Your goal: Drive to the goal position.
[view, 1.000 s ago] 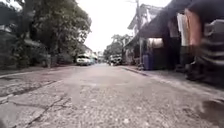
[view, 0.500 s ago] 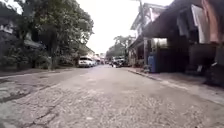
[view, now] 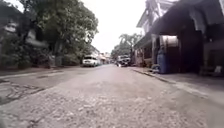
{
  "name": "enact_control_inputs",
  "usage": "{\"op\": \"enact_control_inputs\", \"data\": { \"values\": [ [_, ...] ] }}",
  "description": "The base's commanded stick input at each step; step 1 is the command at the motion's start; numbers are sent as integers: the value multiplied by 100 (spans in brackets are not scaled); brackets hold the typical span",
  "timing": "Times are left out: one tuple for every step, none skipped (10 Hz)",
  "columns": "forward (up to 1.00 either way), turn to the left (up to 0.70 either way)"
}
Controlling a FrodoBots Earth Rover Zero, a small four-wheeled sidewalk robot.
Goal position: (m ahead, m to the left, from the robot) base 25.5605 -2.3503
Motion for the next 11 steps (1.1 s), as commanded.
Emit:
{"op": "enact_control_inputs", "data": {
  "values": [
    [100,0],
    [100,0],
    [100,0],
    [100,0],
    [100,0],
    [100,0],
    [100,0],
    [100,0],
    [100,0],
    [100,25],
    [100,27]
  ]
}}
